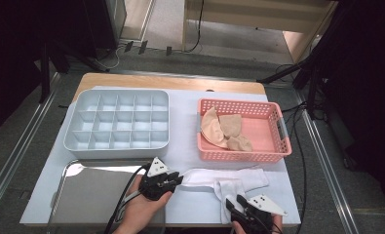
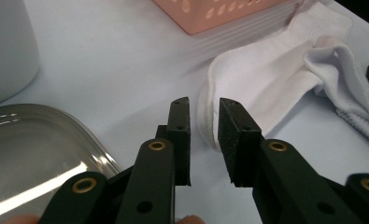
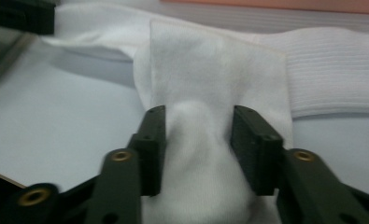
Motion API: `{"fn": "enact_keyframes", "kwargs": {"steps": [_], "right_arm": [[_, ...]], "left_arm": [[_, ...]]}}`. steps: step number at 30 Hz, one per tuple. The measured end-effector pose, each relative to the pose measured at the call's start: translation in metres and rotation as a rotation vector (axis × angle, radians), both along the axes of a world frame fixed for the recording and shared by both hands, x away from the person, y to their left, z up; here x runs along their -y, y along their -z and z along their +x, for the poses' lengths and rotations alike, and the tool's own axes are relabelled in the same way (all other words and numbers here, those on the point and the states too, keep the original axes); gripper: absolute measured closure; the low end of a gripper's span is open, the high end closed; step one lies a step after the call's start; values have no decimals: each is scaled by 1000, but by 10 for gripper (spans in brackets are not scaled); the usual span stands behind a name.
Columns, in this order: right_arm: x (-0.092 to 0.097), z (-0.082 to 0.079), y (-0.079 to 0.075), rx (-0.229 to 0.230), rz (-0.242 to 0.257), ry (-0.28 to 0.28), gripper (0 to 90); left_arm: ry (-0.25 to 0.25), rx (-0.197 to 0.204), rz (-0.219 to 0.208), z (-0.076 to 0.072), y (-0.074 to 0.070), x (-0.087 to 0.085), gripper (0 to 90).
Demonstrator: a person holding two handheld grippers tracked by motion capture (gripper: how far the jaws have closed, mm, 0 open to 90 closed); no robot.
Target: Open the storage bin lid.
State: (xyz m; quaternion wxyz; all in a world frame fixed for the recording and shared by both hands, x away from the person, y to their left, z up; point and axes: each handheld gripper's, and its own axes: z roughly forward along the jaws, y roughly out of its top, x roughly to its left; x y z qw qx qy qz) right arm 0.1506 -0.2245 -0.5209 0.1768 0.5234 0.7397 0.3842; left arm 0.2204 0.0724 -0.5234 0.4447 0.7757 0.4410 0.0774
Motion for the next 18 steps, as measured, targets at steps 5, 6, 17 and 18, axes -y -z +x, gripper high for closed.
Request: {"fn": "enact_keyframes", "kwargs": {"steps": [5,6,17,18], "right_arm": [[8,-2,-9,8,3,1,833],[14,-3,-13,26,27,12,834],[74,2,-32,196,67,200,834],[73,5,-29,191,66,194,832]], "left_arm": [[12,-8,-4,2,-1,-1,860],[13,-6,-1,2,-1,-1,874],[-8,7,-13,5,-1,-3,881],[-10,11,-10,5,-1,-3,869]]}}
